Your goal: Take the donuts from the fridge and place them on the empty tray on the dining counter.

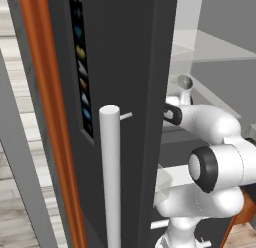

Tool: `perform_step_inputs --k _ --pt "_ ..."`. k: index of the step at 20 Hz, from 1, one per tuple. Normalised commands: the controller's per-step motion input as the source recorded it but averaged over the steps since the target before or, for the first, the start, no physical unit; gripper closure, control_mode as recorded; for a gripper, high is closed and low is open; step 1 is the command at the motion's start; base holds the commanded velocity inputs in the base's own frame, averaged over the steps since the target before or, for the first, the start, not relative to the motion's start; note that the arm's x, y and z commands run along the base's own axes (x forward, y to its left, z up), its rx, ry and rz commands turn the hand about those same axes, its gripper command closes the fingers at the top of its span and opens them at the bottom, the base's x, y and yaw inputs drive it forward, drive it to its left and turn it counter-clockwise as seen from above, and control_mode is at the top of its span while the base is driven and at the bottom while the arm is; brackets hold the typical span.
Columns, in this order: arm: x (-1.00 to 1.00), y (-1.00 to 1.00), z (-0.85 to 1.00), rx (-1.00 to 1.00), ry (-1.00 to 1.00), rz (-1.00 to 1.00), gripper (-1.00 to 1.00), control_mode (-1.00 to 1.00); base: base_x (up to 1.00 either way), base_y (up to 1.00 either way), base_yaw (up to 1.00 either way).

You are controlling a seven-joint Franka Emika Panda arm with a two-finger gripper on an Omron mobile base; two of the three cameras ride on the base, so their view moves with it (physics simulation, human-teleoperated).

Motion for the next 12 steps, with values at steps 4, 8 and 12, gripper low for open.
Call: perform_step_inputs --k 4,8,12 --pt "0.38 0.0 -0.2 0.0 0.05 0.0 -1.0 -1.0 0.0 0.0 0.0" --pt "0.39 0.0 -0.28 0.0 0.03 0.0 -1.0 -1.0 0.0 0.0 0.0" --pt "0.16 0.0 -0.45 0.0 0.06 0.0 -1.0 -1.0 0.0 0.0 0.0"
